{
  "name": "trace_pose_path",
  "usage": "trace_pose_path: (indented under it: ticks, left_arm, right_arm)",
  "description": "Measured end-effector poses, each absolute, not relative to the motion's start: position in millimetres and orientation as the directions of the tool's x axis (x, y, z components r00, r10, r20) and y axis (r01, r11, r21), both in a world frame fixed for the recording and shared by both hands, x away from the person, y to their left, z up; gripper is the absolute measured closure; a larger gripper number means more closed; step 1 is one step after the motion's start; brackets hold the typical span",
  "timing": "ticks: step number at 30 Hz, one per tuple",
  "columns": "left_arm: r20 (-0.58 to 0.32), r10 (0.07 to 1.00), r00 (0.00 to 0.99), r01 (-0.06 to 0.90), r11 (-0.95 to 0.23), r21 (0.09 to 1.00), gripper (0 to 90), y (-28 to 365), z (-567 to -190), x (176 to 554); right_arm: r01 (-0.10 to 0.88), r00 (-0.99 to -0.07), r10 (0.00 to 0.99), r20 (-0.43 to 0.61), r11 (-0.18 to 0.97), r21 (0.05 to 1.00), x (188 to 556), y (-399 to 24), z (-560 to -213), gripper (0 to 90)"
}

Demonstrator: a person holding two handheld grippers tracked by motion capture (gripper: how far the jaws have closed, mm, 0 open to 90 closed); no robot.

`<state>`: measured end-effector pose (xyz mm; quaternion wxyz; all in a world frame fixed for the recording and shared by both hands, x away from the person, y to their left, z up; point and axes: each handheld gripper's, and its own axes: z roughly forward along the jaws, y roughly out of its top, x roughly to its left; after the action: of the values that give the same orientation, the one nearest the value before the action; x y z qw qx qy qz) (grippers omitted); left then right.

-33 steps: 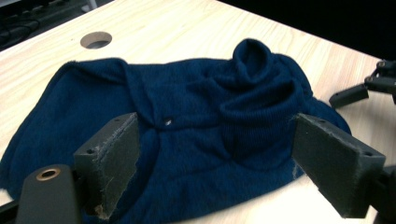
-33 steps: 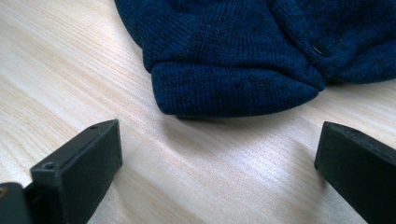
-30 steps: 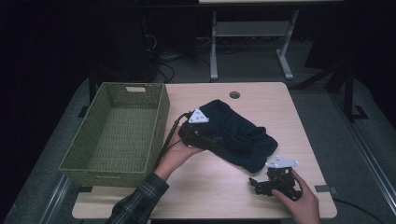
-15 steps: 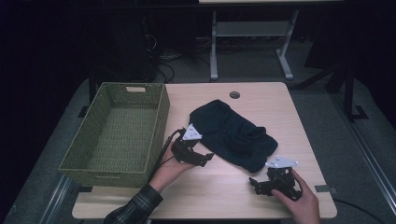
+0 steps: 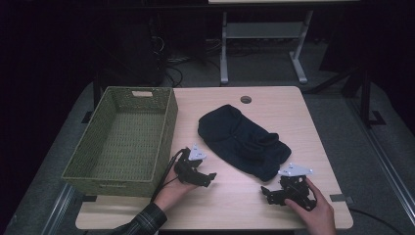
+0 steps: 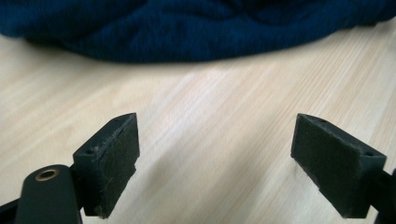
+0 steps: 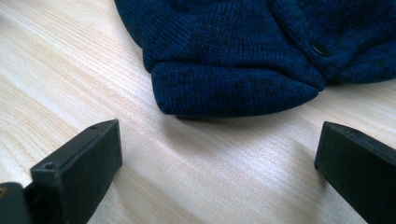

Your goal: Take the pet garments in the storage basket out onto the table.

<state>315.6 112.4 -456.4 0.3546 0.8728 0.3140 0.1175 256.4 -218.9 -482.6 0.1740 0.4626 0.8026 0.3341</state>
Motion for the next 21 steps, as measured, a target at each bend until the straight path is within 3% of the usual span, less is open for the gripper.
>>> trace_pose_path:
  ticks: [9,21]
  left_arm:
    - [0.004,0.624,0.782,0.467,-0.589,0.66,13.5,113.6,-469.6,312.0]
    - [0.001,0.625,0.781,0.434,-0.544,0.718,13.0,115.4,-478.1,306.7]
  right_arm:
    - [0.626,-0.512,0.859,0.031,0.349,0.697,256.4,-218.9,-482.7,0.5]
    - [0.626,-0.512,0.858,0.03,0.35,0.697,256.4,-219.0,-482.7,0.5]
